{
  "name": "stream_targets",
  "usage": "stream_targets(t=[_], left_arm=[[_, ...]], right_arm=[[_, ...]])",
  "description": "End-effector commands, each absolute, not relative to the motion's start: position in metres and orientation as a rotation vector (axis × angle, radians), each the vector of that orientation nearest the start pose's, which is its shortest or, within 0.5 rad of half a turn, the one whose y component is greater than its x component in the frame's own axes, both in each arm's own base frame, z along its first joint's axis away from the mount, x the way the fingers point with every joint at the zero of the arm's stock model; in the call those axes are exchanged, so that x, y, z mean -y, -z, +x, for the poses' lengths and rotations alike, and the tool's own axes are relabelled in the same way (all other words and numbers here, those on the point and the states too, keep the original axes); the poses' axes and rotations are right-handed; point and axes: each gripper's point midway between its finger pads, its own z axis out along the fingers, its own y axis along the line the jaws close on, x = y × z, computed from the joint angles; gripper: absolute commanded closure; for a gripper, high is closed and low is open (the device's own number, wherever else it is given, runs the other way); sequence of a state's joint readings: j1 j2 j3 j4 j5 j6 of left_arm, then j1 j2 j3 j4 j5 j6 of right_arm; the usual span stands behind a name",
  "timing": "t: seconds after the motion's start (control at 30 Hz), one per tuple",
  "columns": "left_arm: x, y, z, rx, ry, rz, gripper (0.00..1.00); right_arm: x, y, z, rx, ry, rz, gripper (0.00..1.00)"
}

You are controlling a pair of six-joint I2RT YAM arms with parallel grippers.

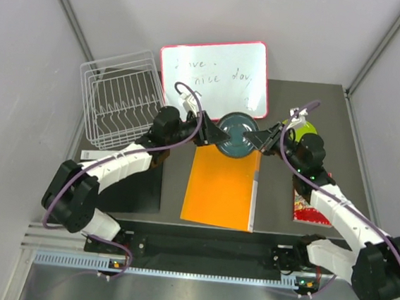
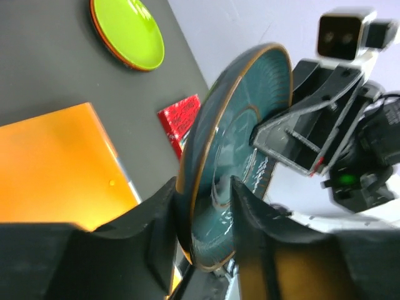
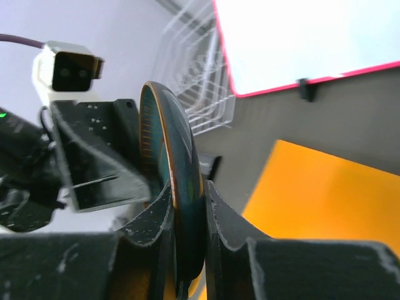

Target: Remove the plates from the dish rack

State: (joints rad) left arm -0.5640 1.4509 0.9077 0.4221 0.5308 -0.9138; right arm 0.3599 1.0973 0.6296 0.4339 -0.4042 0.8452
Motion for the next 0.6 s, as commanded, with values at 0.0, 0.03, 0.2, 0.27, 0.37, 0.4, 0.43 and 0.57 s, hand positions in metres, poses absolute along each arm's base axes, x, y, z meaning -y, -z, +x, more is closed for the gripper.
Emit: stream_targets(t=[0.0,0.03,0.2,0.27,0.37,0.4,0.43,0.57], left_arm=[[0.336,-0.264,0.308,-1.839,1.433,0.208,0.37],[0.333,-0.264,0.312,-1.844,1.393,0.192,0.34],[0.286,-0.249,0.343,-1.921,0.959,0.112,0.21],[0.267,-0.253,0.345,-1.91,0.836,0.121,0.18],[0.238,-0.264,0.353,-1.861,0.659,0.082,0.13],[0.231,-0.266,0.353,-1.854,0.623,0.072,0.11],[0.222,-0.275,0.355,-1.823,0.579,0.058,0.11],[0.2,-0.281,0.356,-1.787,0.482,-0.002,0.07]], right_arm=[[-0.178,-0.261,0.318,-1.74,-0.993,0.15,1.0],[-0.161,-0.261,0.324,-1.735,-0.941,0.181,1.0],[-0.082,-0.249,0.338,-1.767,-0.715,0.359,1.0],[-0.049,-0.238,0.348,-1.782,-0.627,0.44,1.0],[-0.016,-0.224,0.366,-1.81,-0.537,0.507,1.0],[-0.008,-0.226,0.372,-1.798,-0.518,0.521,1.0],[0.003,-0.23,0.38,-1.766,-0.5,0.534,1.0],[0.025,-0.216,0.414,-1.797,-0.471,0.575,1.0]])
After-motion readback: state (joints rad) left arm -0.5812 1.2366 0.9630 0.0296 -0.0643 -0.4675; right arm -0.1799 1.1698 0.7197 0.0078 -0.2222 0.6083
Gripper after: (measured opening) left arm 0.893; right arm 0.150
